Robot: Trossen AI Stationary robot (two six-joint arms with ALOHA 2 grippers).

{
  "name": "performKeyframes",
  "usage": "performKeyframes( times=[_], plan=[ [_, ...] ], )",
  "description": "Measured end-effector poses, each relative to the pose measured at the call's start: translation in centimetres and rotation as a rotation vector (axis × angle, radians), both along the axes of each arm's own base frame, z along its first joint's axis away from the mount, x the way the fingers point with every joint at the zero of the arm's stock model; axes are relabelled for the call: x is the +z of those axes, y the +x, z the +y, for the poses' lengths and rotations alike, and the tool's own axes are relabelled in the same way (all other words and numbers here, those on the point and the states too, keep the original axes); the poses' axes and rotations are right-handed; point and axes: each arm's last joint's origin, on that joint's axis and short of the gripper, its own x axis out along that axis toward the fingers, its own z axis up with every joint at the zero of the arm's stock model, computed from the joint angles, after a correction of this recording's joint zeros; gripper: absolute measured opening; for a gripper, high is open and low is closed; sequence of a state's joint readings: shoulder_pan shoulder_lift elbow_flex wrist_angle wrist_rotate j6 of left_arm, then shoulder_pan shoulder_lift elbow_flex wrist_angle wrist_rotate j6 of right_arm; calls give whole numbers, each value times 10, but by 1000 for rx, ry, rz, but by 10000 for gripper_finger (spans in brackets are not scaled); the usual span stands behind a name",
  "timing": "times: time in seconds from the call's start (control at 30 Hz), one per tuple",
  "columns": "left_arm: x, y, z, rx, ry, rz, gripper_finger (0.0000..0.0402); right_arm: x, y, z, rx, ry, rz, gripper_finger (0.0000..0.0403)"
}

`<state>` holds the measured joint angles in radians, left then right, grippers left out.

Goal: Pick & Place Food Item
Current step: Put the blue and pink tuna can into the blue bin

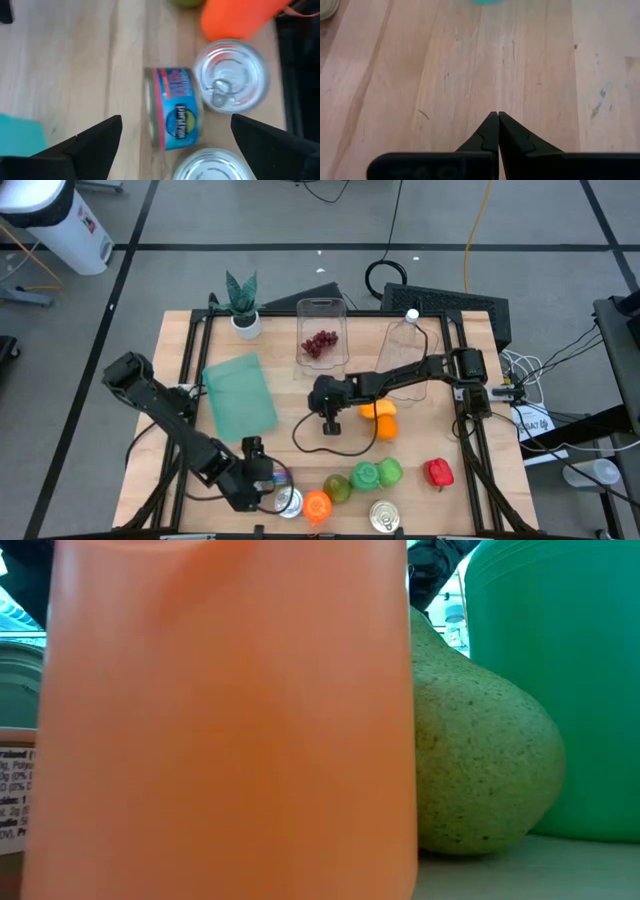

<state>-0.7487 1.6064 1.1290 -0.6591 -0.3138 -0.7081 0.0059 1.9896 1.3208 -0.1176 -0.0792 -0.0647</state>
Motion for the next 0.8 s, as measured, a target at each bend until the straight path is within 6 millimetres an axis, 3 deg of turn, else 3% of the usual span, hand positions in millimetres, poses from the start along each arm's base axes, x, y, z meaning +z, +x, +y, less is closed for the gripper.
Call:
performKeyframes(
  times=[0.27,0.63,0.8],
  plan=[
    [-12,22,-9,27,106,134,397,-2,-1,0,-1,0,-3,0],
    [-32,38,-1,52,70,227,395,-2,-1,0,0,0,-6,0],
    [-35,42,8,100,37,261,347,-2,-1,0,0,0,-6,0]
  ],
)
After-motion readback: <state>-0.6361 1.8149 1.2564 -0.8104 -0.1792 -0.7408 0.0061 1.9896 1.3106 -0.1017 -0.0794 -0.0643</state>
